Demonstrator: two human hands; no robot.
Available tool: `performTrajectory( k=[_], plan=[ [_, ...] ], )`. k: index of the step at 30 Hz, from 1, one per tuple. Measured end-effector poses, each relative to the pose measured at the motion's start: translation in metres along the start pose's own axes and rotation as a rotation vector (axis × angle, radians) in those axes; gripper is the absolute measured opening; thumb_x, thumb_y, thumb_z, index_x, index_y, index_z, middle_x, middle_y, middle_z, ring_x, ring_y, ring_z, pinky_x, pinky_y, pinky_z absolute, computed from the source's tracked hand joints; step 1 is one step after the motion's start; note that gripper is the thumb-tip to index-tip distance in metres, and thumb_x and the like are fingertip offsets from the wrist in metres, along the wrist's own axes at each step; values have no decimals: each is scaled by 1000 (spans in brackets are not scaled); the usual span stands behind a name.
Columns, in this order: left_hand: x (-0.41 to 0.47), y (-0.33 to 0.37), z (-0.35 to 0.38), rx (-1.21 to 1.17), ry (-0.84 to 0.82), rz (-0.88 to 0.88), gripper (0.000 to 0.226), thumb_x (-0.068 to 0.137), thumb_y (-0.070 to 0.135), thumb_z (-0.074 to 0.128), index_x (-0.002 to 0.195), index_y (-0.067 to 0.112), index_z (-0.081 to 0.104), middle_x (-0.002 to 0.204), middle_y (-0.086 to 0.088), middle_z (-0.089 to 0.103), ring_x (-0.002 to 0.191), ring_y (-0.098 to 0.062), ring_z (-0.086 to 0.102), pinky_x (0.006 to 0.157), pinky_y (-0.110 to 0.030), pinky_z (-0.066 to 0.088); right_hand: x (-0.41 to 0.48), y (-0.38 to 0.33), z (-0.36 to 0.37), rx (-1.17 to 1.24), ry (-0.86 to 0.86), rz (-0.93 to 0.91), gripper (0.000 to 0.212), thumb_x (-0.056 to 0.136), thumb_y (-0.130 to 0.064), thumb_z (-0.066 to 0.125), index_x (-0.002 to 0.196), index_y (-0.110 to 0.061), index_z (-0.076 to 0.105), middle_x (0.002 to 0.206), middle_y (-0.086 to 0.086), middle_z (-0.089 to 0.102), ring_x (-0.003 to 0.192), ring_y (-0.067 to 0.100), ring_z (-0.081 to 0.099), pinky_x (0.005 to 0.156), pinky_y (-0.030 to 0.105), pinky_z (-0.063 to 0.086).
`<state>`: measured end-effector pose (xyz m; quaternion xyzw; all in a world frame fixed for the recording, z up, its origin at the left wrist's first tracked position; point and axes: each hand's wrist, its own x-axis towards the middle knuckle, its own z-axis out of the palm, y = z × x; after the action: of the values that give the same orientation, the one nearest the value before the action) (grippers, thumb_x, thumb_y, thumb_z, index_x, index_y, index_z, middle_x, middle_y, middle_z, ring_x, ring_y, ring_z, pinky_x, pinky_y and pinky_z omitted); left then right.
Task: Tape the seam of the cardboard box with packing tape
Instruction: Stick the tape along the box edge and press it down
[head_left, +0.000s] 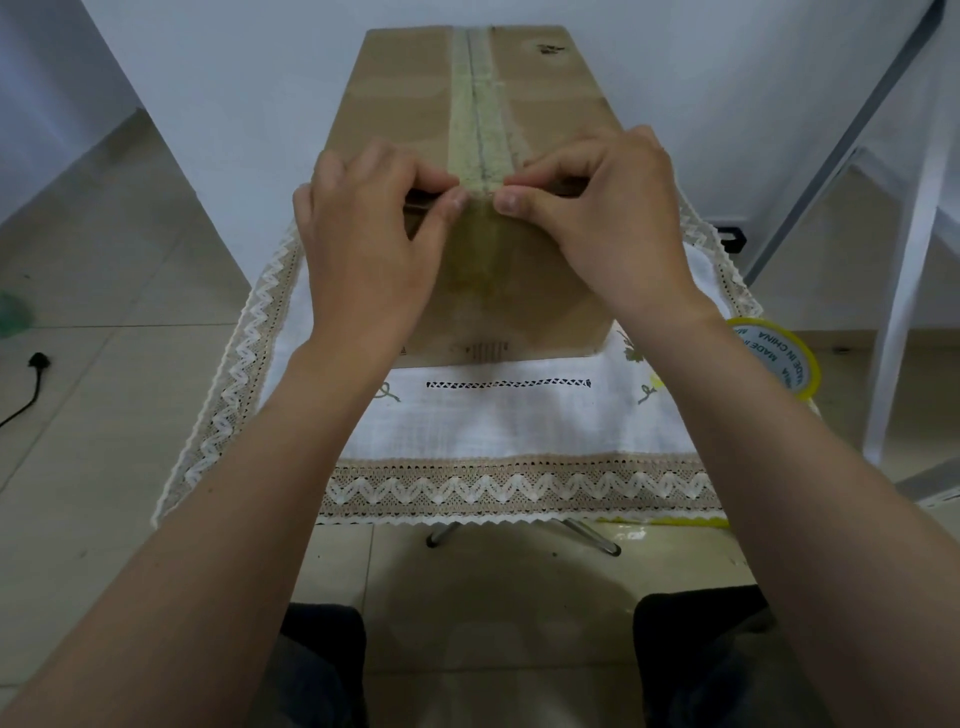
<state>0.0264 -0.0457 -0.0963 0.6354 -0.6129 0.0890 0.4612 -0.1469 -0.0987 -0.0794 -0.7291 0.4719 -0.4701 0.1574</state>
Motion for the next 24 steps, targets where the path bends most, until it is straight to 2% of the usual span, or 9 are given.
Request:
performTrajectory(
  k=[3, 6, 10, 13, 16, 21, 24],
  plan=[
    [1, -1, 0, -7, 18, -3, 23, 91, 51, 65, 94, 30, 72, 101, 13, 69, 108, -19, 54, 89, -31, 27, -4, -2, 2, -21, 31, 4, 10, 78, -52, 83, 83, -46, 77, 92, -14, 73, 112, 17, 51, 102, 47, 43],
    [2, -3, -2, -22, 18, 9, 25, 89, 54, 69, 94, 30, 74, 100, 12, 71, 106, -19, 55, 87, -31, 27, -7, -1, 4, -90, 79, -7, 17, 78, -57, 82, 87, -42, 80, 94, -13, 71, 113, 18, 48, 100, 43, 40],
    [0, -5, -2, 32, -15, 51, 32, 79, 56, 75, 98, 30, 71, 103, 13, 69, 108, -21, 54, 87, -32, 26, -15, 2, 14, -183, 146, -84, 30, 79, -64, 77, 89, -36, 78, 97, -15, 60, 109, 22, 48, 89, 34, 29],
    [-4, -4, -1, 90, -38, 89, 45, 72, 59, 79, 103, 29, 67, 108, 12, 66, 110, -26, 53, 88, -34, 26, -20, 5, 21, -261, 191, -139, 40, 76, -69, 75, 89, -31, 74, 100, -6, 60, 107, 28, 51, 91, 37, 30],
    [-9, -7, 2, 161, -47, 116, 55, 70, 63, 79, 109, 26, 65, 112, 6, 64, 110, -30, 52, 93, -40, 32, -22, 9, 25, -320, 205, -180, 46, 74, -70, 75, 93, -28, 72, 104, -1, 62, 107, 32, 53, 92, 41, 33],
    [-18, -13, 10, 264, -18, 158, 69, 67, 65, 80, 119, 22, 63, 113, -6, 61, 106, -37, 53, 97, -44, 37, -31, 20, 29, -400, 195, -253, 53, 78, -67, 73, 111, -26, 69, 115, 5, 62, 109, 35, 52, 99, 44, 35],
    [-21, -17, 12, 294, -5, 190, 74, 65, 65, 80, 122, 21, 60, 114, -10, 61, 105, -39, 53, 99, -46, 37, -37, 32, 31, -429, 200, -317, 56, 84, -64, 70, 123, -24, 68, 124, 7, 63, 116, 29, 42, 106, 50, 39]
  ],
)
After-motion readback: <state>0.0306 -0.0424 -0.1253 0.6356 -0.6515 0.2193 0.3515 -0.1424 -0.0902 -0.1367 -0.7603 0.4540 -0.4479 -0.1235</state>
